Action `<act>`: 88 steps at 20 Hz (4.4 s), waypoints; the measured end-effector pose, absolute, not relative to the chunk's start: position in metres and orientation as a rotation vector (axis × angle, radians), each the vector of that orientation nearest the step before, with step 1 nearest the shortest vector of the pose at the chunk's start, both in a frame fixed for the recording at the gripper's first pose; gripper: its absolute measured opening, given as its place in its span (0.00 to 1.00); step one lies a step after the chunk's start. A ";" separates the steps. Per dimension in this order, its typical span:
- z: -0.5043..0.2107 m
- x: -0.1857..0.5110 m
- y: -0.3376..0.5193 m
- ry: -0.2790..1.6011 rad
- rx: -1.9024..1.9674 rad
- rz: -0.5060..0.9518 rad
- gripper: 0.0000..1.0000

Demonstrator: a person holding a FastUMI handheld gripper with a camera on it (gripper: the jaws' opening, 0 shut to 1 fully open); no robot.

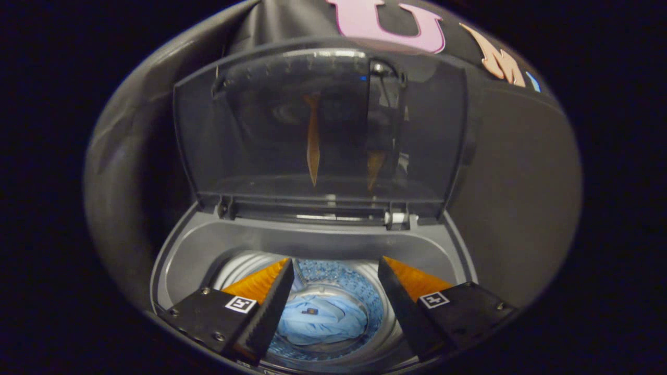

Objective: Put the clothes into the washing machine and then close the washing machine lid.

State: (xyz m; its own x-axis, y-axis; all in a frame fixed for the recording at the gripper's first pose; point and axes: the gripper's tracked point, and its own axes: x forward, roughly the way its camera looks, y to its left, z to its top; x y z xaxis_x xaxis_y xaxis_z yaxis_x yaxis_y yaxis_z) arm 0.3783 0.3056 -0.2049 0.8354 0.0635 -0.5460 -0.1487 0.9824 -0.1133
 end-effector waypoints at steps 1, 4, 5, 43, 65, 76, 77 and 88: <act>-0.192 0.378 0.309 0.549 -0.135 0.115 0.98; -0.155 0.368 0.322 0.502 -0.078 0.138 0.97; -0.142 0.365 0.325 0.482 -0.060 0.145 0.97; 0.042 0.535 0.355 0.107 -0.143 0.066 0.96; 0.004 0.538 0.344 0.099 -0.058 0.101 0.98; 0.016 0.533 0.346 0.069 -0.060 0.095 0.98; 0.017 0.533 0.346 0.070 -0.061 0.093 0.98; 0.018 0.533 0.346 0.061 -0.061 0.093 0.98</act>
